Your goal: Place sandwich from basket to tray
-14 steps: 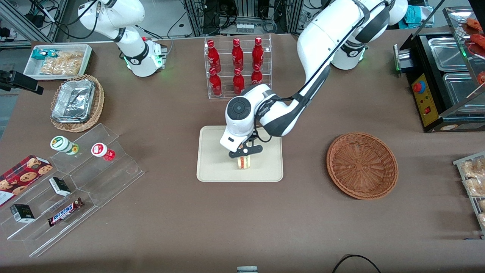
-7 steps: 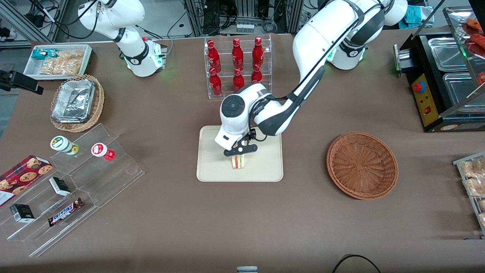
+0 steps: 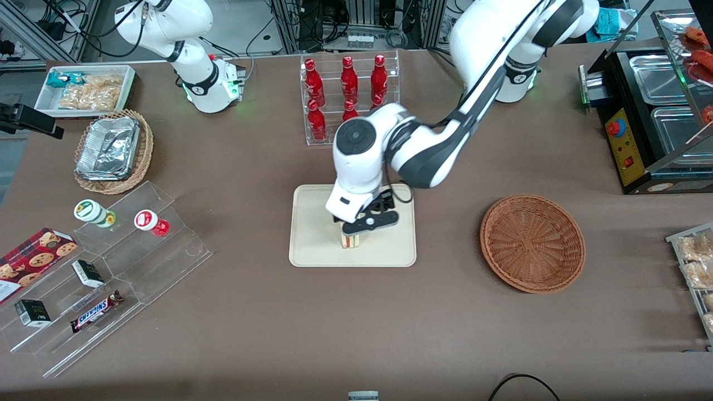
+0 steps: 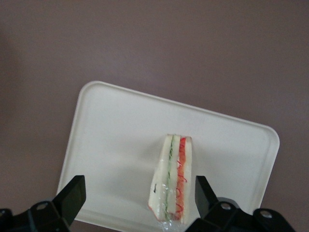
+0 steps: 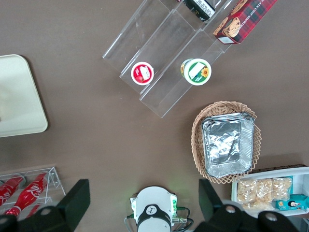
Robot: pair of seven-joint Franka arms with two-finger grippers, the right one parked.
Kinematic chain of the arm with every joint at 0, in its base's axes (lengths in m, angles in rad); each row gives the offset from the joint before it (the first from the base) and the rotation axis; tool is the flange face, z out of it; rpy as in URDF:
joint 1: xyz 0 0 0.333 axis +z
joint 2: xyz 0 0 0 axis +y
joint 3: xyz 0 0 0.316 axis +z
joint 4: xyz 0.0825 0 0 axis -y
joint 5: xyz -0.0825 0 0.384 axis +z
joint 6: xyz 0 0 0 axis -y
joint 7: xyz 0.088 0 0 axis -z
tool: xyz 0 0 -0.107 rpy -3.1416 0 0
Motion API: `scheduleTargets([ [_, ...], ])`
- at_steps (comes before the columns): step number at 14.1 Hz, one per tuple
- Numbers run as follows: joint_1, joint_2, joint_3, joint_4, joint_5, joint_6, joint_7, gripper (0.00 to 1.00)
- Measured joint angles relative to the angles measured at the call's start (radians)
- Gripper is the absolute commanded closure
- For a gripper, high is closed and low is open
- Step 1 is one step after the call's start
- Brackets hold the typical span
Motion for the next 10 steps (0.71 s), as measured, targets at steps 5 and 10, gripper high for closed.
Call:
scheduleTargets([
  [5, 0.003, -0.257, 0.161, -0.224, -0.010, -0.060, 0.073, 0.00],
  [10, 0.006, -0.400, 0.358, -0.278, -0.123, -0.245, 0.403, 0.00],
])
